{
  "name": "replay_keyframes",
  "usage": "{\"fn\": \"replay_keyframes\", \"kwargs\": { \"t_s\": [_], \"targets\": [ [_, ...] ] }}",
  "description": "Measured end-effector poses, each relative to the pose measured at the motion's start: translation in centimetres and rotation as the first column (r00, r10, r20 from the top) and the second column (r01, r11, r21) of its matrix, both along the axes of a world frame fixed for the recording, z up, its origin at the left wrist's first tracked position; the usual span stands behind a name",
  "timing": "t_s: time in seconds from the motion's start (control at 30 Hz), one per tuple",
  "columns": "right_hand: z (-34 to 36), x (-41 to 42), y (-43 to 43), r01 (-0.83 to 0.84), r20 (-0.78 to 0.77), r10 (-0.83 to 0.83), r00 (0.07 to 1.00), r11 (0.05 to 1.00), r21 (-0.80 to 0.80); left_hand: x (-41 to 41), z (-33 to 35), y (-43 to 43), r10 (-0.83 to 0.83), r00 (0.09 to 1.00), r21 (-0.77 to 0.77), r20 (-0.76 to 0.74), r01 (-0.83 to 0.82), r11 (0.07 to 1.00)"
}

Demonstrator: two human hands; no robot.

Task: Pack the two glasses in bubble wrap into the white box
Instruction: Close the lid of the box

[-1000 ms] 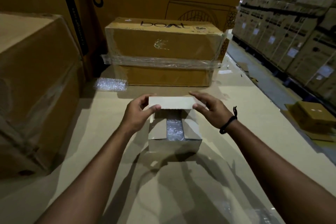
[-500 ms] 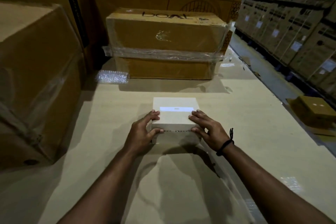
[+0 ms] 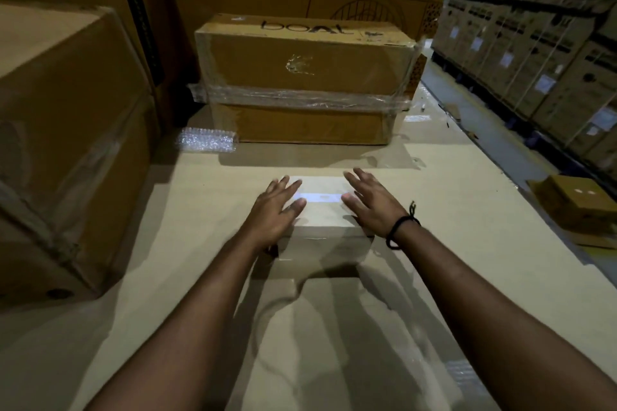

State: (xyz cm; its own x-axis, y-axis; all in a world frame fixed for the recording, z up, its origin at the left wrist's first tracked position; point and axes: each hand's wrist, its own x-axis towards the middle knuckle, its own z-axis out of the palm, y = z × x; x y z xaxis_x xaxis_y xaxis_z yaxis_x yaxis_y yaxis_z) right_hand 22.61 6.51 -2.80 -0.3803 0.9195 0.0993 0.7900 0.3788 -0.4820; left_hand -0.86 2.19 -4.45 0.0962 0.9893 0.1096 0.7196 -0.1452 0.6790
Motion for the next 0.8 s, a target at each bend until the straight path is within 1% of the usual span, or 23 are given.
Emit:
{"fn": "replay_keyframes", "kwargs": {
  "t_s": [0.07, 0.1, 0.17, 0.2, 0.3, 0.37, 0.43, 0.47, 0.5, 0.57, 0.7, 0.8],
  "targets": [
    [0.2, -0.9, 1.3, 0.008, 0.184, 0.007, 0.983, 0.997, -0.080, 0.4, 0.2, 1.0, -0.062, 0.974, -0.108, -0.220, 0.038, 0.993],
    [-0.1, -1.2, 1.6, 0.007, 0.244, 0.024, 0.970, 0.992, -0.127, 0.4, 0.0, 1.2, -0.094, 0.956, -0.149, -0.277, 0.054, 0.987],
    [-1.1, -1.6, 1.9, 0.010, 0.300, 0.049, 0.953, 0.981, -0.191, 0.4, -0.5, 1.2, -0.130, 0.938, -0.191, -0.323, 0.070, 0.979],
    [-1.5, -1.6, 1.8, 0.015, 0.312, 0.048, 0.949, 0.980, -0.198, 0.4, -0.7, 1.2, -0.139, 0.931, -0.195, -0.339, 0.075, 0.978],
    [-1.8, -1.8, 1.6, 0.030, 0.349, 0.021, 0.937, 0.990, -0.139, 0.3, -1.0, 1.3, -0.141, 0.919, -0.179, -0.368, 0.079, 0.981],
    [-1.5, -1.7, 0.7, 0.020, 0.364, -0.014, 0.931, 1.000, -0.014, 0.1, -1.1, 0.9, -0.095, 0.932, -0.081, -0.350, 0.071, 0.994],
    [-1.7, -1.5, -1.4, 0.004, 0.339, -0.045, 0.940, 0.993, 0.122, -0.2, -1.6, -0.4, -0.005, 0.958, 0.093, -0.287, 0.033, 0.995],
    [-2.1, -1.4, -2.6, -0.007, 0.321, -0.047, 0.946, 0.986, 0.164, -0.3, -2.1, -1.3, 0.023, 0.967, 0.162, -0.254, 0.019, 0.987],
    [-2.7, -1.2, -3.7, -0.015, 0.318, -0.043, 0.947, 0.984, 0.179, -0.3, -2.8, -2.2, 0.026, 0.971, 0.198, -0.239, 0.022, 0.980],
    [-4.3, -1.1, -5.0, -0.034, 0.328, -0.025, 0.944, 0.984, 0.173, -0.2, -4.4, -3.4, 0.007, 0.974, 0.206, -0.227, 0.041, 0.978],
    [-6.4, -1.0, -4.9, -0.041, 0.259, -0.006, 0.966, 0.984, 0.175, 0.4, -5.3, -4.0, 0.020, 0.991, 0.216, -0.132, 0.009, 0.976],
    [-6.4, -0.3, -5.1, -0.049, 0.212, 0.000, 0.977, 0.972, 0.230, 0.4, -5.4, -4.8, 0.099, 0.993, 0.207, -0.058, -0.085, 0.975]
  ]
}}
